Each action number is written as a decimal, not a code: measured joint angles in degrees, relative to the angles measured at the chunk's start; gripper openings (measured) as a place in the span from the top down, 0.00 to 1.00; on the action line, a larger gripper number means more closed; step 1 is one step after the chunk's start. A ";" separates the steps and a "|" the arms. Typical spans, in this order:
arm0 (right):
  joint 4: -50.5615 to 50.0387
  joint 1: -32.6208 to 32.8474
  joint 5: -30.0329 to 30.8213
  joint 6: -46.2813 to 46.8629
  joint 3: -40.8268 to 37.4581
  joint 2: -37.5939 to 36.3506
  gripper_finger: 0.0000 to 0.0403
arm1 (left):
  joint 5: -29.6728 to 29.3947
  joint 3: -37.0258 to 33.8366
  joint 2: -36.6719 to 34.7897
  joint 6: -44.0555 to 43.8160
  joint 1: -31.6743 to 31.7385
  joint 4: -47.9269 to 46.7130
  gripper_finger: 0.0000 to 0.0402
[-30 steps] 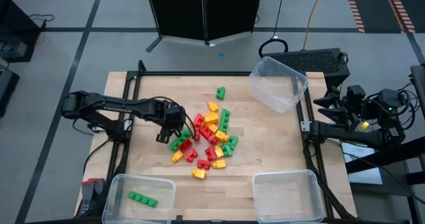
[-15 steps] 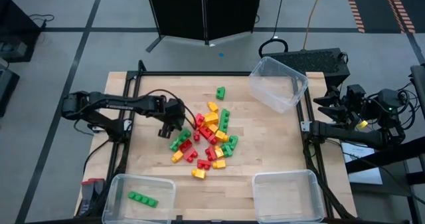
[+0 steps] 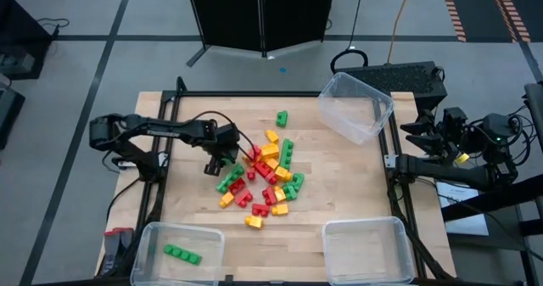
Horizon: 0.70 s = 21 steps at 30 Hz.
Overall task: Sort blocks
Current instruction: Put the green game piece into the bottom left transparent bin
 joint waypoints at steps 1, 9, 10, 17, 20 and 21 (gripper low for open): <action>-0.01 -0.02 -0.02 0.24 0.00 0.00 0.48 | 0.00 0.00 0.91 -0.05 0.00 0.37 0.49; -0.03 0.00 -0.02 1.31 0.00 0.00 0.48 | 0.29 0.36 5.71 -2.51 0.00 0.12 0.54; -0.05 0.00 -0.02 1.31 0.00 0.00 0.48 | 0.16 0.37 5.69 -3.08 0.00 0.12 0.57; -0.70 -0.01 -0.02 1.12 -0.01 0.00 0.48 | -0.96 0.20 2.72 -7.82 0.02 -0.08 0.70; -1.14 -0.01 -0.02 0.99 -0.02 0.00 0.48 | -1.36 0.71 1.24 -11.83 -0.10 -0.65 0.70; -1.30 -0.02 -0.02 0.89 -0.02 0.00 0.48 | -1.72 1.19 0.34 -12.99 -0.15 -0.77 0.70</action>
